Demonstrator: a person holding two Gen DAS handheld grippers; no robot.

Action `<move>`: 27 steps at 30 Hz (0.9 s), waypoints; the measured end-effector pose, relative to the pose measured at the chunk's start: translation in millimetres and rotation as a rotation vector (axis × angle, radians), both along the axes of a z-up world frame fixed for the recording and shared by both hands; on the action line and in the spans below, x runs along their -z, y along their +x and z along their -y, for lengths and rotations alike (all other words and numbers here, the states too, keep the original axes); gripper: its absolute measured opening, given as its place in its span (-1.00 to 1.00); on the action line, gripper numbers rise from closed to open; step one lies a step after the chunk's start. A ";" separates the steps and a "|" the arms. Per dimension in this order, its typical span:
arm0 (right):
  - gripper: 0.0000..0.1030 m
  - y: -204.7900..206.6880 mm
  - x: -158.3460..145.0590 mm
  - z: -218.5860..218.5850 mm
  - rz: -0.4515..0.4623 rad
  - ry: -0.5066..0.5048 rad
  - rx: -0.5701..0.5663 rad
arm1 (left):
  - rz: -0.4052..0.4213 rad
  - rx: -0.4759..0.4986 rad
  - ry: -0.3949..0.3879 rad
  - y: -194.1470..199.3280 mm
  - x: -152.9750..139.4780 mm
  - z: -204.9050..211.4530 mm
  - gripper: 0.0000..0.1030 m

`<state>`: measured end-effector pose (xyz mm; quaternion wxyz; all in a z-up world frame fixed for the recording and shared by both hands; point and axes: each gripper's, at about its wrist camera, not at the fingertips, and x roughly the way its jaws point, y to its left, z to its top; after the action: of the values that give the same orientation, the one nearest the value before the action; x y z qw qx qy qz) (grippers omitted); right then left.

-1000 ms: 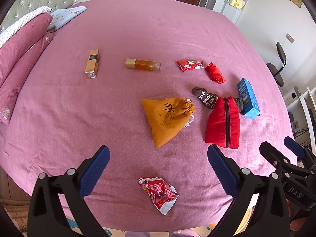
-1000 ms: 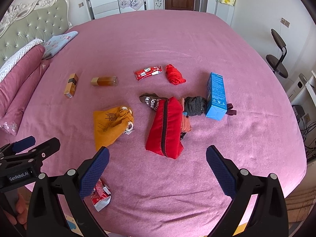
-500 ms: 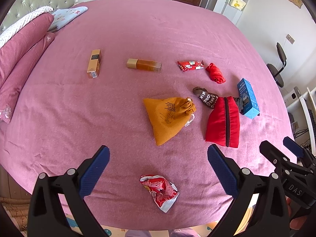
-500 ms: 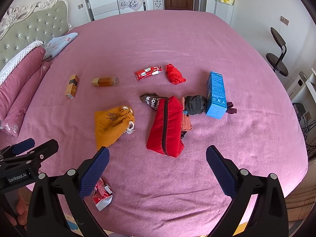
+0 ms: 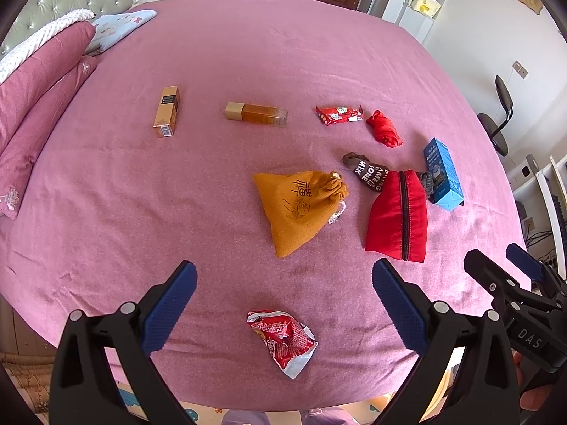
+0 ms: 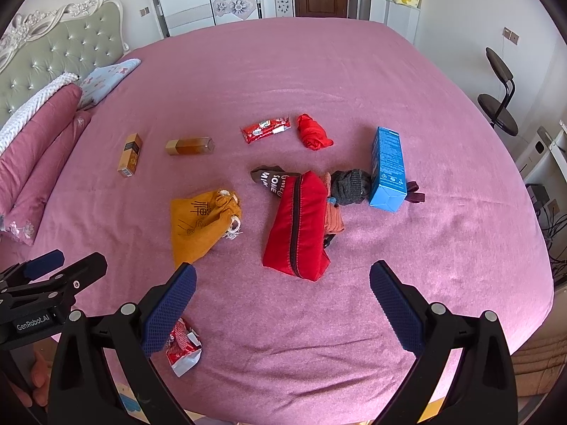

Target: Collect trash

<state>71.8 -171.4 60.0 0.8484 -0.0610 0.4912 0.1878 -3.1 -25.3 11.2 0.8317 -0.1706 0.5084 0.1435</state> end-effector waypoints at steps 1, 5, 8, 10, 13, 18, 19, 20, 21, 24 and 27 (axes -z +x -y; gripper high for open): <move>0.84 0.3 0.0 0.7 0.000 0.001 0.000 | -0.002 -0.001 -0.001 0.1 0.2 0.1 0.92; 0.84 1.4 0.7 1.6 0.000 0.002 -0.006 | -0.002 -0.005 -0.001 -0.1 0.7 1.2 0.92; 0.84 3.1 2.6 1.1 -0.003 0.002 -0.013 | 0.000 -0.010 0.007 -0.2 0.0 2.4 0.92; 0.84 4.3 4.4 0.7 -0.012 0.006 -0.018 | -0.004 -0.013 0.004 -0.6 0.2 2.9 0.92; 0.84 4.8 5.8 -0.9 -0.017 0.011 -0.032 | -0.007 -0.018 0.000 -1.6 0.4 3.7 0.92; 0.84 7.1 7.5 -5.0 -0.016 0.012 -0.061 | -0.024 -0.035 -0.017 -4.0 5.8 2.8 0.92; 0.84 8.0 8.5 -5.9 -0.018 0.011 -0.066 | -0.031 -0.045 -0.018 -4.7 7.5 2.3 0.92; 0.84 9.6 9.9 -6.6 -0.018 0.009 -0.070 | -0.039 -0.055 -0.018 -5.5 9.3 2.1 0.92; 0.84 10.8 11.2 -7.0 -0.018 0.008 -0.075 | -0.044 -0.064 -0.025 -6.2 11.0 2.0 0.92; 0.84 14.9 17.0 -9.2 -0.026 0.002 -0.094 | -0.061 -0.088 -0.064 -9.2 19.5 1.1 0.92; 0.84 18.1 23.9 -12.1 -0.038 -0.001 -0.118 | -0.085 -0.117 -0.118 -14.0 33.6 0.3 0.92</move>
<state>89.9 -159.3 36.2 0.8265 -0.0865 0.5027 0.2382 -17.2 -25.6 -22.4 0.7882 -0.2422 0.5399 0.1687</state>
